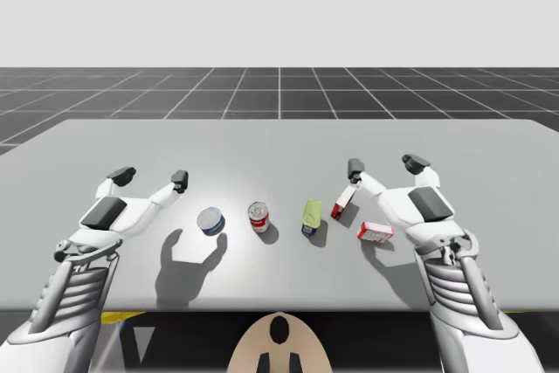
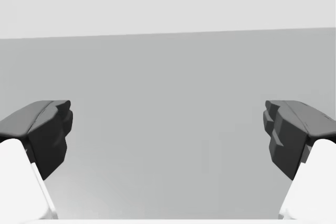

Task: Lift the tuna fish can off the table.

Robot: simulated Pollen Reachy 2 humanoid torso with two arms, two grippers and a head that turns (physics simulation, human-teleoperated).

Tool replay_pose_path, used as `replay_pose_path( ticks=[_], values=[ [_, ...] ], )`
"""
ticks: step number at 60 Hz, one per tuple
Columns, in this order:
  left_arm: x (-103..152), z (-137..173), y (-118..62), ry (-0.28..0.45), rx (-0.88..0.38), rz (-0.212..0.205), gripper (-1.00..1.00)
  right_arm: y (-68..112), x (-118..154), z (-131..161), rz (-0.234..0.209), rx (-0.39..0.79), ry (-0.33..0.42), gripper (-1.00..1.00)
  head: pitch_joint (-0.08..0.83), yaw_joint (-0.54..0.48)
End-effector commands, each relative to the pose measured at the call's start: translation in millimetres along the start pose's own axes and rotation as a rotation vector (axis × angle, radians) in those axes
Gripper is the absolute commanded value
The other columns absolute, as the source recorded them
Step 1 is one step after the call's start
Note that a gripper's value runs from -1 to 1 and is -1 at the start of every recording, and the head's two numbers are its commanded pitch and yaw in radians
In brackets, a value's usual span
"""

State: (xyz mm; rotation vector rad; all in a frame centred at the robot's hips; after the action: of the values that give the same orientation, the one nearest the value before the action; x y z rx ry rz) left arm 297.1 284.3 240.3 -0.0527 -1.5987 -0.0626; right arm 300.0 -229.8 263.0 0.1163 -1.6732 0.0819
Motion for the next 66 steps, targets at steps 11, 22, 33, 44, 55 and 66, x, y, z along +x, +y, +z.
replay_pose_path(
  ticks=[11, 22, 33, 44, 55, 66],
  values=[
    [-0.6, 0.4, 0.2, 0.003, 0.002, -0.003, -1.0, 0.2, 1.0, 0.1, -0.008, -0.044, -0.025, -1.0, 0.127, -0.02],
    [-0.5, 0.4, 0.5, -0.002, 0.007, -0.001, -1.0, -1.5, 2.6, 0.2, -0.007, -0.061, -0.04, -1.0, 0.317, -0.01],
    [-0.5, 0.1, 0.8, 0.005, 0.003, 0.002, -1.0, -3.5, 4.7, 0.6, -0.02, -0.061, -0.037, -1.0, 0.441, 0.0],
    [-0.1, 0.1, 0.9, 0.019, -0.003, 0.005, -1.0, -2.4, 5.4, 1.6, -0.027, -0.053, -0.037, -1.0, 0.537, 0.05],
    [-1.1, -0.3, 0.2, 0.029, -0.003, -0.004, -1.0, -2.9, 6.4, 2.5, -0.026, -0.053, -0.035, -1.0, 0.61, 0.17],
    [-1.9, -1.0, -0.9, 0.037, -0.009, -0.009, -1.0, -0.6, 4.6, 2.4, -0.024, -0.038, -0.023, -1.0, 0.689, 0.29]
  ],
)
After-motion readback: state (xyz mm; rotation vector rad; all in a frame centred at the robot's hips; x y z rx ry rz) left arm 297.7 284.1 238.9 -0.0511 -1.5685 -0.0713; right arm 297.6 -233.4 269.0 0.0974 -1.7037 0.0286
